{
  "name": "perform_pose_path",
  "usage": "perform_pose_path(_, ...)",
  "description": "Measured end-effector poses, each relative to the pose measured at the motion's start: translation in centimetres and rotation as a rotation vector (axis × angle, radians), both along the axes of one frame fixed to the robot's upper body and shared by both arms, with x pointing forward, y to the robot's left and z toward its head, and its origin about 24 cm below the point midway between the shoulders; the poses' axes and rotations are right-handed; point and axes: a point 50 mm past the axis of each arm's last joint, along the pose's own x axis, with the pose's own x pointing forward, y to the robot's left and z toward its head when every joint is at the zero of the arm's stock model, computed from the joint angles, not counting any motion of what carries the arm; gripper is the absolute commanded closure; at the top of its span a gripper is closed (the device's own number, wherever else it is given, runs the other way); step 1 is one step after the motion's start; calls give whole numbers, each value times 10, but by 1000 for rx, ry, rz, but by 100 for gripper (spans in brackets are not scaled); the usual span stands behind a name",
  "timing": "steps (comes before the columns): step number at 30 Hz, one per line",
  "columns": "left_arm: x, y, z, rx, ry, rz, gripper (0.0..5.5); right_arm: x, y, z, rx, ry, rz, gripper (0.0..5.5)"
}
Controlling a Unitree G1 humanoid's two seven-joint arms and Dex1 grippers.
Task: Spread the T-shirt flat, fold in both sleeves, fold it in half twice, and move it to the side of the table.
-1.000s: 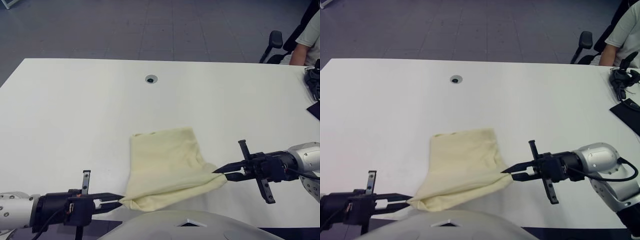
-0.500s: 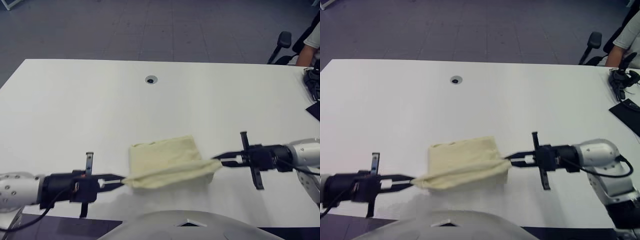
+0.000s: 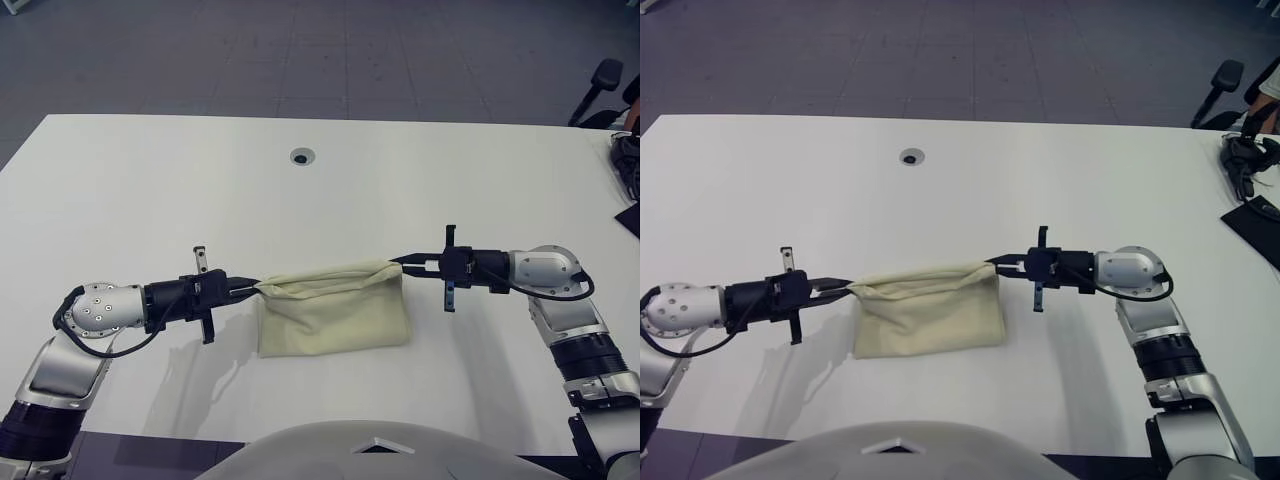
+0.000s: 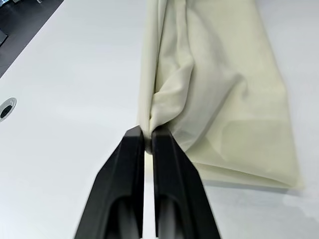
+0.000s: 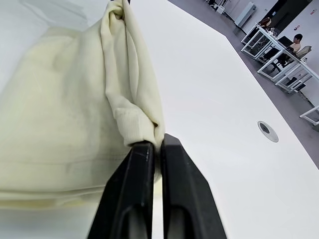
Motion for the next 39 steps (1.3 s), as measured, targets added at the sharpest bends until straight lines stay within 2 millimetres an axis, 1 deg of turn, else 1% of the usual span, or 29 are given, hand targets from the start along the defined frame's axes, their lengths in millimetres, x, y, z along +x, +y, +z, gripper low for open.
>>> perform_pose_path(3, 4, 0, -5, 2, 7, 21, 547, 8, 5, -2, 19, -21, -19, 548)
perform_pose_path(9, 5, -2, -18, -16, 49, 40, 547, 20, 9, -6, 52, -45, -75, 548)
perform_pose_path(10, 10, -1, -19, -31, 44, 78, 547, 21, 8, -9, 48, -34, -81, 511)
perform_pose_path(11, 14, -1, -20, -45, 38, 101, 547, 21, 8, -11, 46, -25, -85, 499)
perform_pose_path(12, 19, -1, -20, -63, 27, 132, 510, 21, 7, -14, 42, -10, -90, 486)
perform_pose_path(14, 24, -3, -21, -90, 10, 170, 477, 21, 3, -18, 35, 26, -108, 446)
perform_pose_path(17, 30, -4, -25, -117, -4, 247, 420, 25, -1, -19, 34, 5, -162, 392)
perform_pose_path(20, 40, -7, -30, -180, -17, 334, 371, 35, -7, -15, 50, -75, -256, 345)
perform_pose_path(24, 39, -5, -42, -174, 6, 389, 289, 51, -8, -4, 79, -230, -381, 267)
perform_pose_path(25, 39, -4, -45, -169, 9, 407, 280, 53, -5, -2, 88, -254, -384, 258)
perform_pose_path(26, 40, -3, -45, -169, 6, 428, 259, 54, -3, -1, 98, -267, -387, 238)
perform_pose_path(28, 47, 3, -46, -167, -30, 526, 232, 53, 4, 0, 120, -296, -365, 212)
perform_pose_path(30, 57, 13, -38, -186, -101, 643, 191, 50, 15, 4, 137, -326, -306, 173)
perform_pose_path(32, 65, 19, -25, -231, -179, 722, 155, 47, 26, 6, 148, -347, -251, 137)
perform_pose_path(33, 66, 20, -23, -245, -198, 744, 138, 45, 30, 6, 148, -350, -230, 121)
perform_pose_path(35, 67, 22, -17, -291, -243, 799, 103, 38, 42, 1, 106, -363, -147, 88)
perform_pose_path(36, 66, 21, -13, -302, -269, 808, 95, 35, 48, -4, 72, -373, -106, 80)
perform_pose_path(39, 66, 20, -5, -298, -348, 816, 43, 31, 59, -11, 5, -426, -57, 30)
